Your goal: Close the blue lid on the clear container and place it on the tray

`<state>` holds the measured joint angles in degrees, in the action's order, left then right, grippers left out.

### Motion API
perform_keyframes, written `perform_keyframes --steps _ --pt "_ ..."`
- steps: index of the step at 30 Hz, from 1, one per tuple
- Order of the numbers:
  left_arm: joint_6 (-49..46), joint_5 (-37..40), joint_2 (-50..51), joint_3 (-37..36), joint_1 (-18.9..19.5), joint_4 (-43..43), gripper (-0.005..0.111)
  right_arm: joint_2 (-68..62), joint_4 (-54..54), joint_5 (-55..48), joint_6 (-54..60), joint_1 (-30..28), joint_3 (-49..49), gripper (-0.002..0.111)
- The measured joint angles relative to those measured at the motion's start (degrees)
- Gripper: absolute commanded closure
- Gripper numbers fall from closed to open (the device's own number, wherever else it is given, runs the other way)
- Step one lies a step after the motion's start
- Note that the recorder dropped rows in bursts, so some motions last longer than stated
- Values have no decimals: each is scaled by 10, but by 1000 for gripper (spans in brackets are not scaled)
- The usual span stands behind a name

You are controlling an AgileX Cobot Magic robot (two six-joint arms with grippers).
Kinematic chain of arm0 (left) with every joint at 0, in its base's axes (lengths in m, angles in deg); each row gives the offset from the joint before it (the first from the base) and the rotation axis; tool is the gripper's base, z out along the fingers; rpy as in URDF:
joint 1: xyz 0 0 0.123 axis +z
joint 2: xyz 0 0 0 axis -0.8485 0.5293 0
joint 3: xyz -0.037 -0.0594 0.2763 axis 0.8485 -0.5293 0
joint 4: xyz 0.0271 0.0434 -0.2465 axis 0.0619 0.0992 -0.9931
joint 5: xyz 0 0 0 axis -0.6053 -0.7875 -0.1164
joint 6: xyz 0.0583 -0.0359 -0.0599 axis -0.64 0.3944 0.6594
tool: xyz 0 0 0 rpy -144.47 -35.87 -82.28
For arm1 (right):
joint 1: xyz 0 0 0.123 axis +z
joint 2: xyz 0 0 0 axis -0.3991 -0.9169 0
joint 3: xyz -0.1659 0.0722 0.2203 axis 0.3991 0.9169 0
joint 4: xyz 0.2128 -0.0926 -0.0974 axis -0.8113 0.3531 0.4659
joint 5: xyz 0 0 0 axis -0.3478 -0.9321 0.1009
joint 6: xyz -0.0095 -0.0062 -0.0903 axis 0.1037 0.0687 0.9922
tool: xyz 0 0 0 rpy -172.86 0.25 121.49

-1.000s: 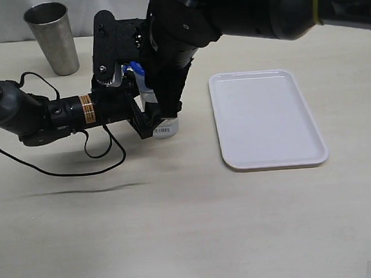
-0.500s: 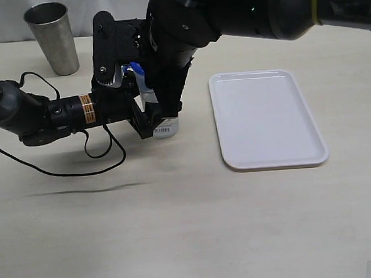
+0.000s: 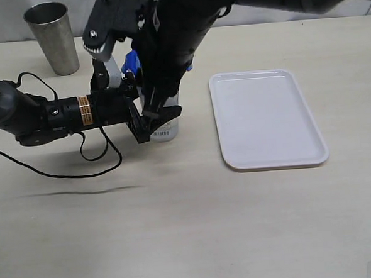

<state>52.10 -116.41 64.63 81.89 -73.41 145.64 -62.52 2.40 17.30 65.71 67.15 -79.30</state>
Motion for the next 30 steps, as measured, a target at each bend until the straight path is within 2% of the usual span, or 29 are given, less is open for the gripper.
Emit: perform_keyframes --steps 4,8,12,15,18,21,30 --pt "0 -1 0 -1 0 0 107 18 -9 0 -57 -1 -33 62" --pt "0 -1 0 -1 0 0 107 22 -15 -3 -169 -16 -59 69" --pt "0 -1 0 -1 0 0 107 23 -59 -37 -243 -63 -63 64" --pt "0 -1 0 -1 0 0 107 17 -152 -71 -231 -122 -63 60" --pt "0 -1 0 -1 0 0 107 0 -286 -90 -179 -178 -63 61" --pt "0 -1 0 -1 0 0 107 -20 -376 -95 -143 -208 -63 61" --pt "2 -1 0 -1 0 0 107 -74 -407 -96 -128 -219 -63 62"
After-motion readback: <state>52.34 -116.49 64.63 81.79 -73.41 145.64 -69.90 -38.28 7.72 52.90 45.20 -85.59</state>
